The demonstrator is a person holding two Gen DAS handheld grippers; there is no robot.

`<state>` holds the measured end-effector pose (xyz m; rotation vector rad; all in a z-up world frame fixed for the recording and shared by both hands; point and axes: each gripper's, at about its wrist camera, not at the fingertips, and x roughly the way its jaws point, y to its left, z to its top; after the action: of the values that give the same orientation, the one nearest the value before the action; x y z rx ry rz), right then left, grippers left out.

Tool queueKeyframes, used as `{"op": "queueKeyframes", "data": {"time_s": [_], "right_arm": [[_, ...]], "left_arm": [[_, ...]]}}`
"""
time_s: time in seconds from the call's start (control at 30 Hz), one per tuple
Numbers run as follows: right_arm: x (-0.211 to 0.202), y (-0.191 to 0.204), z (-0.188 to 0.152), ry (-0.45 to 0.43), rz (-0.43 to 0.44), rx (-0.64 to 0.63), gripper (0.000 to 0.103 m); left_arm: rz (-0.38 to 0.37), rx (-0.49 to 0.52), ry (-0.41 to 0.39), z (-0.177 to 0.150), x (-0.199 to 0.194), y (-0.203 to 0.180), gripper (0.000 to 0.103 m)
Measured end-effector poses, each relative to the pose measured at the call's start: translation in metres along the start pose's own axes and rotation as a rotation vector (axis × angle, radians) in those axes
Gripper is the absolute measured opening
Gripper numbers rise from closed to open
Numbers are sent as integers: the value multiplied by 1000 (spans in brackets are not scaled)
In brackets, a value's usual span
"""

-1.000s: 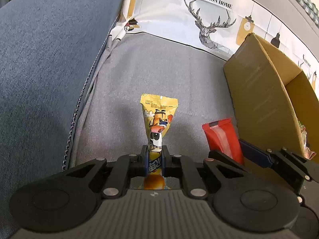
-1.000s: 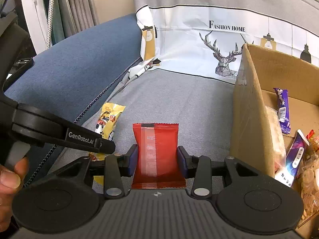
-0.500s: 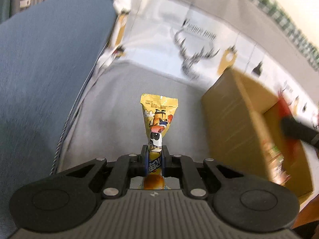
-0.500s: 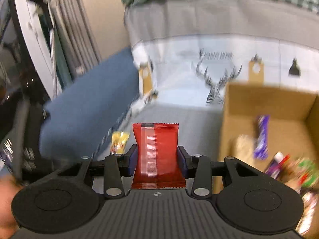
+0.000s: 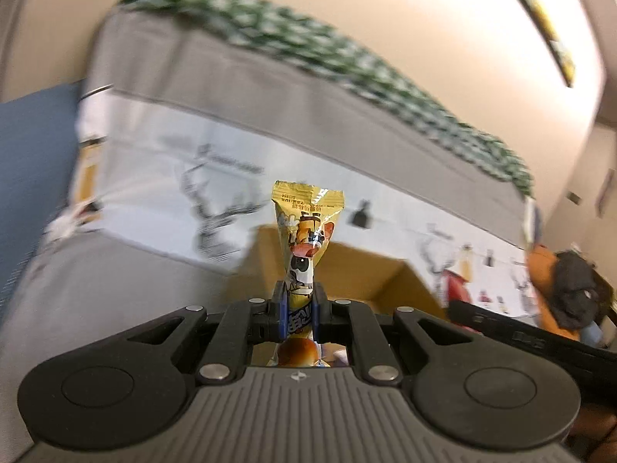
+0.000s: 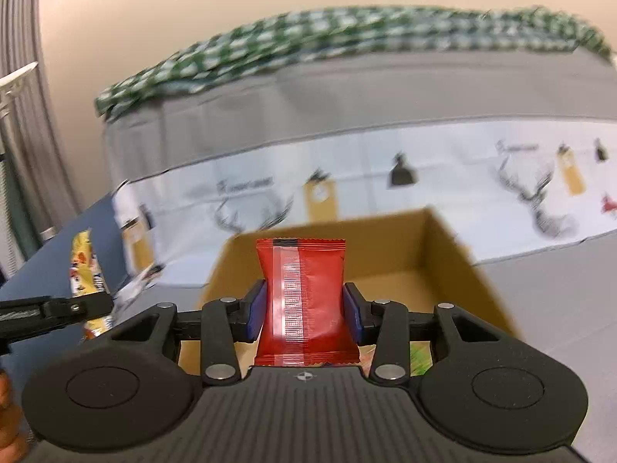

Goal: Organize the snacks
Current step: 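Carry the red pack and yellow tube snack over the box, then lower both snacks into the box and open both grippers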

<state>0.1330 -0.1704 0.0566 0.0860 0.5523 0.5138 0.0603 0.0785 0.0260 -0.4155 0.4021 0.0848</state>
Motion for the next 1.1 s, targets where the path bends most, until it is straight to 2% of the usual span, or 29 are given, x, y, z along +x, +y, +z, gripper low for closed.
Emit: {"op": "queueKeyframes", "data": {"time_s": [0.2, 0.37, 0.47, 0.67, 1.1], "right_arm": [[4, -33, -2, -24, -89, 28, 43], [15, -52, -6, -10, -126, 36, 43], [18, -54, -9, 0, -131, 26, 43], [24, -52, -10, 10, -128, 27, 43], [23, -46, -11, -1, -117, -2, 43]], "left_arm": [[-93, 101, -4, -17, 26, -58, 12], [-138, 182, 24, -30, 43, -84, 12], [-145, 190, 40, -34, 49, -84, 12], [-149, 145, 59, -33, 56, -77, 12], [-143, 104, 71, -31, 56, -70, 12]]}}
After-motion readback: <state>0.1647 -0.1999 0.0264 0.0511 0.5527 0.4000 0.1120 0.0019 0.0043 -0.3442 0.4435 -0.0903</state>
